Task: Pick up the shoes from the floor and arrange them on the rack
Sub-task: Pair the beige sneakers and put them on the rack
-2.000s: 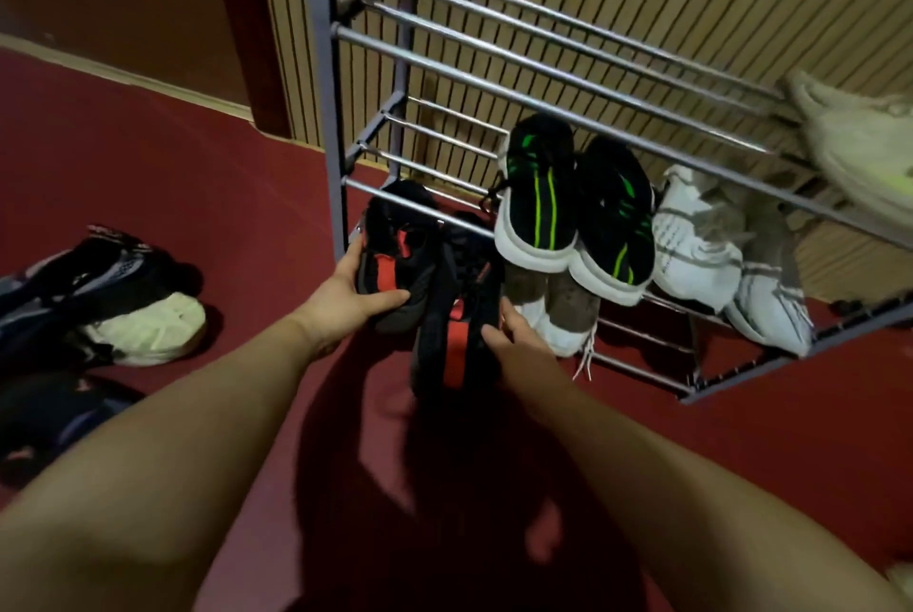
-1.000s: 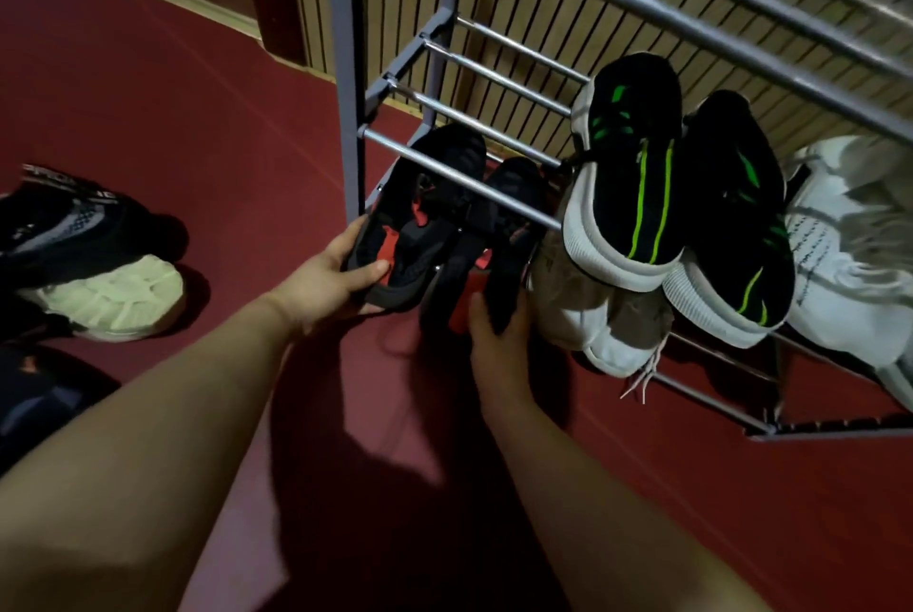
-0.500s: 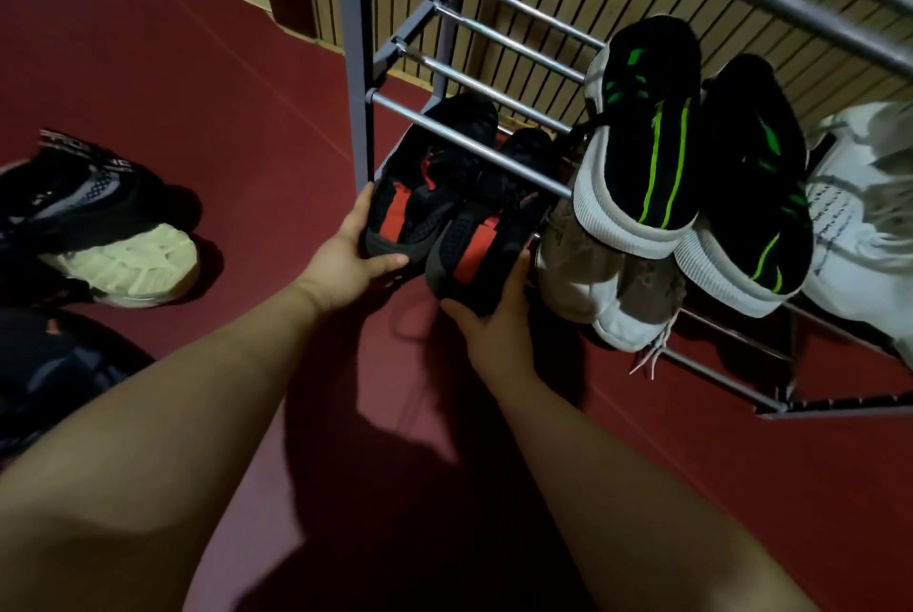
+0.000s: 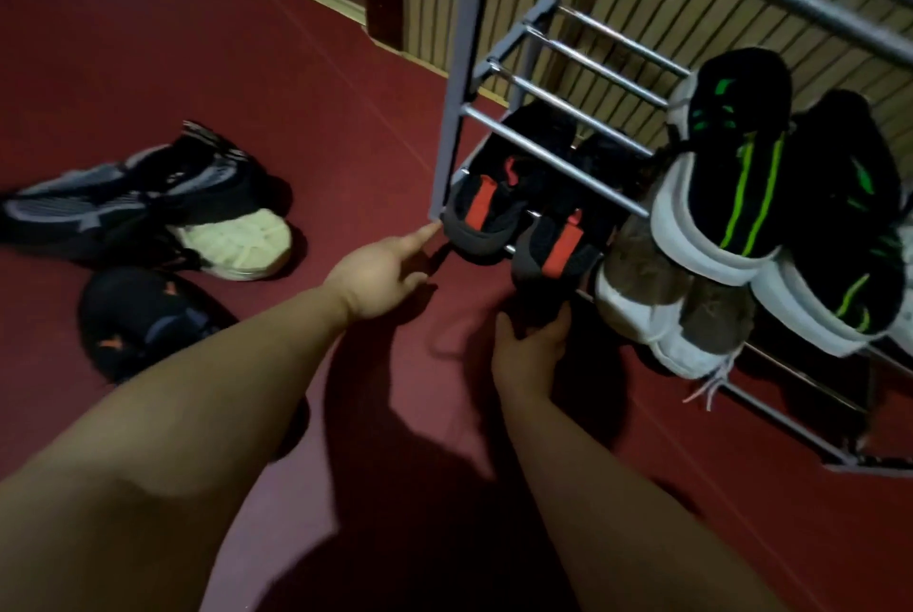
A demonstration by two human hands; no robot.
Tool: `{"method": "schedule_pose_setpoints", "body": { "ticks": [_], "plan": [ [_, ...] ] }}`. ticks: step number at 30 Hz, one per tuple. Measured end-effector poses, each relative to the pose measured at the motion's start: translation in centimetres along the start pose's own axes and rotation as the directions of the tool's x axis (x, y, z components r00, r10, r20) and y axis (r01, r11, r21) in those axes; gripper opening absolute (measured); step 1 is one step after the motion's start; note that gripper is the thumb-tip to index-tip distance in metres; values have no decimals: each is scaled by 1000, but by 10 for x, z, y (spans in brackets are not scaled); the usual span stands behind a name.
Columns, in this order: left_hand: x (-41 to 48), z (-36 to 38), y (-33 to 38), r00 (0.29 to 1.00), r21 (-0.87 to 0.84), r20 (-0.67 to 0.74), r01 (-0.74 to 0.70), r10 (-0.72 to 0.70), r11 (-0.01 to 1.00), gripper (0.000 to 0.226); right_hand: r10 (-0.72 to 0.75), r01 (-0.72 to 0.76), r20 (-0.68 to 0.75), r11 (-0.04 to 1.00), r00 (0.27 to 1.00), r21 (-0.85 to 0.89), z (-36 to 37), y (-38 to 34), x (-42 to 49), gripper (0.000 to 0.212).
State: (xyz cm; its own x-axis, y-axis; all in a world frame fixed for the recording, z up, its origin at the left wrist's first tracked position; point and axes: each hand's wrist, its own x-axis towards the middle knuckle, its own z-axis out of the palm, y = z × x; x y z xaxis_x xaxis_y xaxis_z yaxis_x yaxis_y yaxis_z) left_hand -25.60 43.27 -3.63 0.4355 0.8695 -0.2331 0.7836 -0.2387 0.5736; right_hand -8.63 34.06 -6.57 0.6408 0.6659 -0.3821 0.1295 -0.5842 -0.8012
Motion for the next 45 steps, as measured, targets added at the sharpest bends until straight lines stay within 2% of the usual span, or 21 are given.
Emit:
{"method": "schedule_pose_setpoints", "body": {
  "ticks": [3,5,7,9,11,15,17,22,27,29,31,35,38,40,42,45],
  "plan": [
    [-29,-26,-37,997,186,-68,-35,49,982,55,-2,3,33,1000,999,-15,19,-2,-32,73],
    [-43,-43,-60,996,413,-87,5,34,911,56,-48,51,104,998,993,-28,34,-3,-49,68],
    [-49,-56,-74,988,681,46,76,-147,728,60,-71,79,184,996,980,-34,48,-8,-60,66],
    [-50,-62,-75,928,846,169,36,-332,531,76,-84,91,270,996,959,-17,63,-13,-67,65],
    [-43,-63,-71,907,909,200,-29,-371,417,82,-93,96,343,995,935,9,77,-18,-72,66],
    [-20,-64,-67,913,942,193,-70,-360,329,69,-75,71,395,997,916,24,87,-12,-66,70],
    [-16,-64,-67,905,952,199,-87,-377,293,67,-65,66,411,998,909,11,80,-11,-62,66],
    [-17,-68,-66,924,931,224,-108,-310,350,57,-58,59,405,998,913,11,66,4,-43,55],
    [-24,-89,-49,991,877,118,-75,-62,475,39,-99,99,399,995,912,21,63,8,-36,52],
    [-32,-99,-35,998,836,54,-64,35,545,46,-107,92,411,994,906,54,60,3,-33,52],
    [-42,-111,-19,996,780,21,-69,85,622,62,-118,94,417,993,901,78,55,-6,-32,51],
    [-59,-128,-1,984,653,-41,-103,171,750,67,-161,138,424,987,891,84,46,-23,-29,55],
    [-70,-145,18,955,457,-198,-107,219,883,76,-244,226,452,970,858,94,29,-39,-33,56],
    [-76,-162,29,962,268,-214,-111,171,957,82,-265,269,505,961,821,67,16,-53,-36,58],
    [-83,-180,40,973,61,-172,-143,151,988,89,-299,330,546,943,782,43,6,-68,-37,60],
    [-94,-193,55,983,-247,-129,-159,130,956,88,-372,471,619,882,692,4,-19,-89,-38,59]
  ]
}}
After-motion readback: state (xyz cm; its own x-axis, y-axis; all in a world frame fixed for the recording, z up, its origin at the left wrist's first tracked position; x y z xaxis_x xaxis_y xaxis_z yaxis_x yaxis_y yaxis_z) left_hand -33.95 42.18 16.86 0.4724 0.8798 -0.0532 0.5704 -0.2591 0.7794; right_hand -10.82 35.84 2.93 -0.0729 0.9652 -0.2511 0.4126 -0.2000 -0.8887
